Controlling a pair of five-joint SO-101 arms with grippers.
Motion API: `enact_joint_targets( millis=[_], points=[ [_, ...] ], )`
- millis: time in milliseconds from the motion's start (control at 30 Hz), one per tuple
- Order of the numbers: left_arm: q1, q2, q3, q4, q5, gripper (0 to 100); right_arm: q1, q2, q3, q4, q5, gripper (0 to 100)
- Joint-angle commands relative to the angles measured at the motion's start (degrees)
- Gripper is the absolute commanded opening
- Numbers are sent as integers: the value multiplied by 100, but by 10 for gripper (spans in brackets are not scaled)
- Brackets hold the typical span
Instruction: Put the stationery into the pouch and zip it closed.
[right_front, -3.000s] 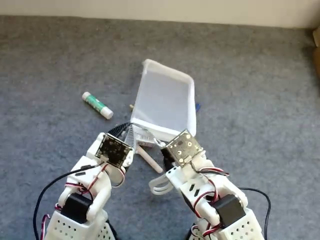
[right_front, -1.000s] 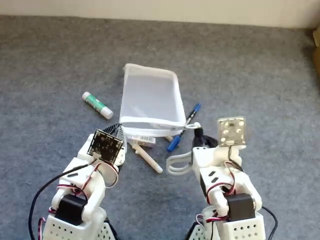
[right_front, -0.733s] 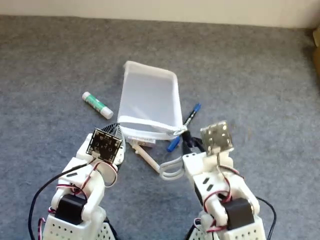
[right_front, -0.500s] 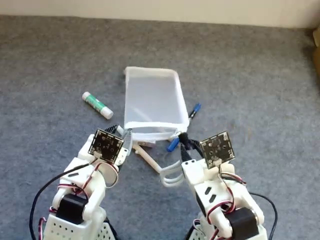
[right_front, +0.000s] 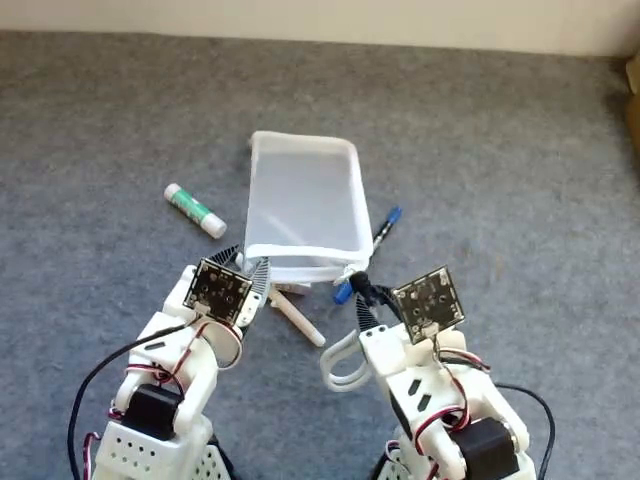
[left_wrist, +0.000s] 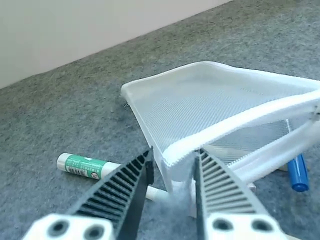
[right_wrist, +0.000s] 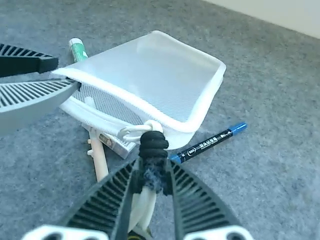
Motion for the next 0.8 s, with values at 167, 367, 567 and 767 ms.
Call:
enact_joint_targets(
  millis=[167, 367, 567, 767],
  points=[
    [84, -40, 163, -167, -387, 139, -57, -66, -409, -13, 35, 5],
    [48, -40, 154, -167, -387, 139, -66, -66, -787, 251, 26, 5],
    [40, -40, 145, -167, -413, 94, -48, -66, -831, 259, 26, 5],
    [40, -40, 136, -167, -413, 91, -75, -57, -796, 180, 70, 6]
  ],
)
